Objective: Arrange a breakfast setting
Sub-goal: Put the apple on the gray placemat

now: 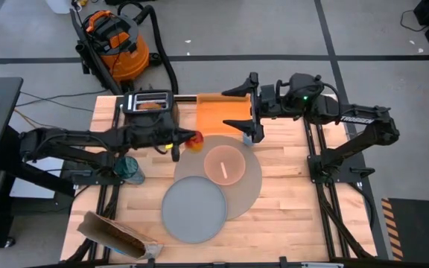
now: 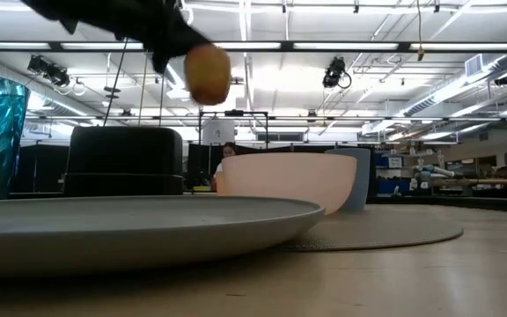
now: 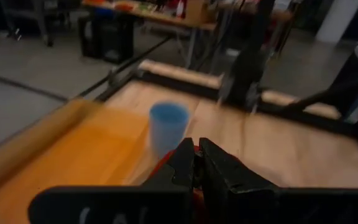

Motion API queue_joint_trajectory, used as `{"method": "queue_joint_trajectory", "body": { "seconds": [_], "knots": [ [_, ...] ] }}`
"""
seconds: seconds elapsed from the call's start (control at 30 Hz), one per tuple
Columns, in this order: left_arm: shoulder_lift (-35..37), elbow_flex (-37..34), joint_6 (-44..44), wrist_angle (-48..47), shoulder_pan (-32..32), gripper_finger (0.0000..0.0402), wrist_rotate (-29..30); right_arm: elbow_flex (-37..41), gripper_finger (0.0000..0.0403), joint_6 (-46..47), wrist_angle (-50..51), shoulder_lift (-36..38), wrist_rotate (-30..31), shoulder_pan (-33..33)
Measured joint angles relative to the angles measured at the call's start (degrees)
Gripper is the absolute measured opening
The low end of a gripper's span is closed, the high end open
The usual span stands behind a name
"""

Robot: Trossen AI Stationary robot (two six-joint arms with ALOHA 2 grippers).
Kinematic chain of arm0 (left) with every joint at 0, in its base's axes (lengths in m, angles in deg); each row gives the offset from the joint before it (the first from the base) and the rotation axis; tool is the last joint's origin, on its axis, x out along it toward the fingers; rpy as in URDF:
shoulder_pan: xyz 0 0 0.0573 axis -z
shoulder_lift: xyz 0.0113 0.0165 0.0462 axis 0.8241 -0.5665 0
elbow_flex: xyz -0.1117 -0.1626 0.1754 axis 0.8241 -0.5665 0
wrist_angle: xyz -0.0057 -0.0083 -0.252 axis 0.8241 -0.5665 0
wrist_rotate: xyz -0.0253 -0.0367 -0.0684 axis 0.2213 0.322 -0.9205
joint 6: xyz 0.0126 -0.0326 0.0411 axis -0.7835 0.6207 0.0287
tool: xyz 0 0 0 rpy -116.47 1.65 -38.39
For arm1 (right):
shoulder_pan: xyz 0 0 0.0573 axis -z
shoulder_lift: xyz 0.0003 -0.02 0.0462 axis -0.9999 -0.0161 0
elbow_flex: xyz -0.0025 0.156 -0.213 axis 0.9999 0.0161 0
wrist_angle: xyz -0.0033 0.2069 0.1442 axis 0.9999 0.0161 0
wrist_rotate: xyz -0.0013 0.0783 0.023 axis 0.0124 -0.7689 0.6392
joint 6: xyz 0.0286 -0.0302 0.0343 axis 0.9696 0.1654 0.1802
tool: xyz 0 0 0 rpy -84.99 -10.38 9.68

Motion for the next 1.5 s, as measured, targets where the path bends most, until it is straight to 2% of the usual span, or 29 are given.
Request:
{"method": "queue_joint_trajectory", "body": {
  "seconds": [0.1,0.2,0.33,0.5,0.73,0.93,1.13,1.3,1.5],
  "knots": [
    [0.0,-3.8,-1.4,1.4,-1.1,0.0018,-0.2,0.0,0.0375,0.2,-0.6,-0.6,0.4,0.0],
    [-1.2,-7.7,-4.2,7.9,-1.9,0.0018,-1.5,0.0,0.0374,0.3,-0.9,-0.9,0.5,0.0],
    [-3.3,-13.0,-9.1,16.6,-2.3,0.0018,-2.3,0.0,0.0374,0.4,-2.4,-1.4,3.4,-0.3],
    [-8.4,-16.8,-11.0,23.8,-2.4,0.0022,-2.4,0.0,0.0374,0.5,-4.1,-2.1,6.0,-0.6],
    [-17.8,-17.2,-11.0,31.8,-2.4,0.002,-2.4,0.0,0.0374,2.1,-5.3,-3.8,7.5,-0.7],
    [-24.0,-17.2,-11.0,34.7,-2.4,0.0021,-2.4,0.0,0.0374,5.2,-5.5,-5.0,7.6,-0.9],
    [-26.3,-17.1,-10.8,36.6,-2.4,0.0024,-2.4,0.0,0.0374,9.1,-5.7,-5.6,7.6,-1.2],
    [-26.3,-17.1,-13.5,36.4,-2.4,0.0047,-1.5,0.0,0.0374,10.8,-5.5,-5.6,7.5,-1.5],
    [-26.0,-17.1,-13.9,36.4,-2.4,0.01,1.2,0.0,0.0374,11.6,-5.2,-5.6,7.5,-2.2]
  ]
}}
